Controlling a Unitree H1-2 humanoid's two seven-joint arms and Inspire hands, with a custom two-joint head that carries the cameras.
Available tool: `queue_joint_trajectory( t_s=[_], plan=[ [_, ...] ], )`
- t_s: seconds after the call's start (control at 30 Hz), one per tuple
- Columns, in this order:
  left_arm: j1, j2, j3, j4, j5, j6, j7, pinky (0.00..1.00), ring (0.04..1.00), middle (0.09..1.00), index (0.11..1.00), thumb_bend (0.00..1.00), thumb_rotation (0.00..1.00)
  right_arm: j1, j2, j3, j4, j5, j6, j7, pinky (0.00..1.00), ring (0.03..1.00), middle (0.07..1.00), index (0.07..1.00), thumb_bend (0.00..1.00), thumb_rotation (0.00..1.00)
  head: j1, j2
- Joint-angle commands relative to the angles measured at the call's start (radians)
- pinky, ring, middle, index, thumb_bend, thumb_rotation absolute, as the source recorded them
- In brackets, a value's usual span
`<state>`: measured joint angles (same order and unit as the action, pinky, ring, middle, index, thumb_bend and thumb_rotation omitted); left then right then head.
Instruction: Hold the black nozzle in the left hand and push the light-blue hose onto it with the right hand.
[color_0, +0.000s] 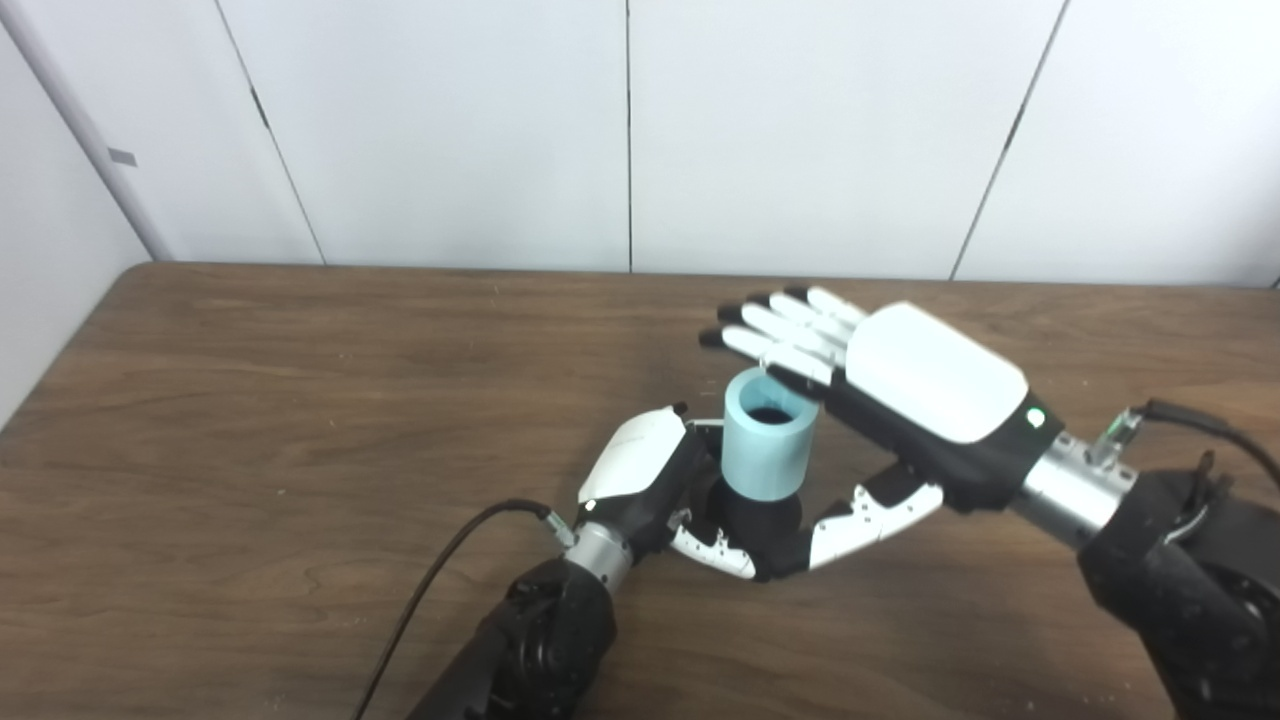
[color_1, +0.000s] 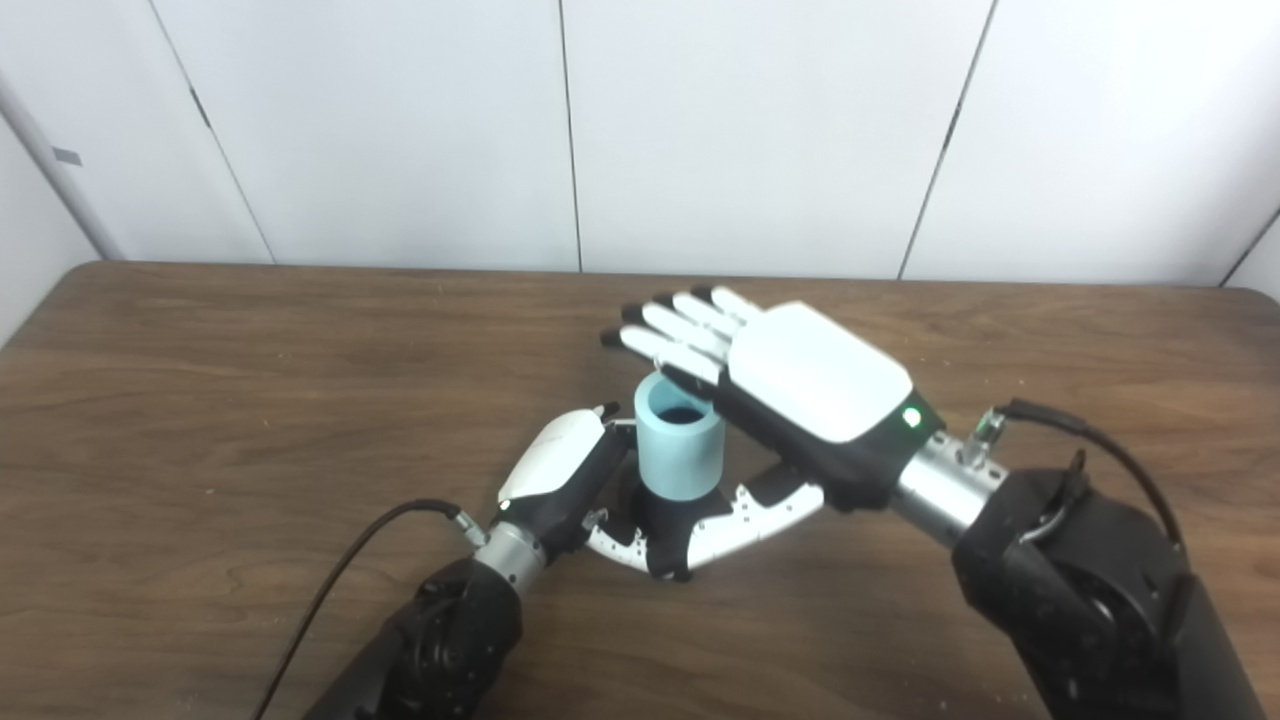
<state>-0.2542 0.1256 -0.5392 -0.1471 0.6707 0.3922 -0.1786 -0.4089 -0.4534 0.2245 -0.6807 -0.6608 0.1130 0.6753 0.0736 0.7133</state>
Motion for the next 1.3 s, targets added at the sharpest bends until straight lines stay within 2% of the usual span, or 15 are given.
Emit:
queue_joint_trajectory(
  t_s=[0.0, 0.07, 0.1, 0.27, 0.37, 0.57, 0.7, 0.9, 1.03, 1.27],
  plan=[
    [0.044, 0.016, -0.019, 0.001, -0.014, 0.066, -0.106, 1.00, 0.750, 0.717, 0.633, 0.71, 0.01, -0.024, -0.001, -0.019, -0.015, -0.002, -0.004, -0.015, 1.00, 0.986, 0.980, 0.950, 0.61, 0.91, 0.000, 0.000],
    [0.023, 0.025, -0.018, -0.036, 0.005, 0.075, -0.158, 1.00, 0.806, 0.795, 0.738, 0.82, 0.00, -0.022, 0.001, -0.023, -0.005, -0.005, -0.007, -0.019, 0.99, 0.981, 0.978, 0.949, 0.61, 0.91, 0.000, 0.000],
    [0.011, 0.032, -0.018, -0.049, 0.011, 0.076, -0.182, 1.00, 0.871, 0.862, 0.805, 0.86, 0.02, -0.020, 0.001, -0.025, -0.001, -0.008, -0.008, -0.020, 0.98, 0.976, 0.974, 0.949, 0.61, 0.91, -0.001, 0.000],
    [-0.020, 0.054, -0.014, -0.071, 0.024, 0.071, -0.252, 1.00, 0.989, 0.987, 0.931, 0.94, 0.08, -0.016, -0.003, -0.031, 0.006, -0.014, 0.004, -0.008, 0.96, 0.965, 0.967, 0.949, 0.61, 0.92, -0.001, 0.000],
    [-0.021, 0.053, -0.008, -0.067, 0.027, 0.067, -0.263, 1.00, 1.000, 0.999, 0.961, 0.97, 0.10, -0.013, -0.006, -0.035, 0.001, -0.016, 0.015, 0.005, 0.96, 0.963, 0.964, 0.948, 0.62, 0.92, -0.003, 0.001],
    [-0.015, 0.057, 0.008, -0.086, 0.037, 0.063, -0.270, 1.00, 1.000, 1.000, 0.991, 1.00, 0.13, -0.012, -0.006, -0.042, -0.002, -0.019, 0.027, 0.027, 0.95, 0.959, 0.958, 0.948, 0.62, 0.92, 0.000, 0.001],
    [-0.014, 0.061, 0.026, -0.090, 0.021, 0.026, -0.251, 1.00, 1.000, 1.000, 1.000, 1.00, 0.15, -0.014, -0.008, -0.044, 0.010, -0.018, 0.025, 0.028, 0.94, 0.954, 0.953, 0.946, 0.62, 0.92, 0.002, 0.000],
    [-0.003, 0.052, 0.095, -0.119, -0.044, -0.029, -0.213, 1.00, 1.000, 1.000, 1.000, 1.00, 0.15, -0.017, -0.018, -0.053, 0.034, -0.010, 0.020, 0.025, 0.94, 0.949, 0.949, 0.942, 0.63, 0.92, 0.001, -0.001],
    [-0.008, 0.055, 0.147, -0.181, -0.077, -0.003, -0.226, 1.00, 1.000, 1.000, 1.000, 1.00, 0.14, -0.018, -0.030, -0.063, 0.040, 0.000, 0.025, 0.025, 0.94, 0.947, 0.948, 0.941, 0.64, 0.92, 0.003, -0.001],
    [-0.037, 0.091, 0.262, -0.308, -0.187, 0.063, -0.285, 1.00, 1.000, 0.998, 0.983, 1.00, 0.11, -0.009, -0.043, -0.084, 0.058, 0.021, 0.027, 0.016, 0.94, 0.946, 0.944, 0.941, 0.63, 0.92, 0.001, -0.002]
  ],
)
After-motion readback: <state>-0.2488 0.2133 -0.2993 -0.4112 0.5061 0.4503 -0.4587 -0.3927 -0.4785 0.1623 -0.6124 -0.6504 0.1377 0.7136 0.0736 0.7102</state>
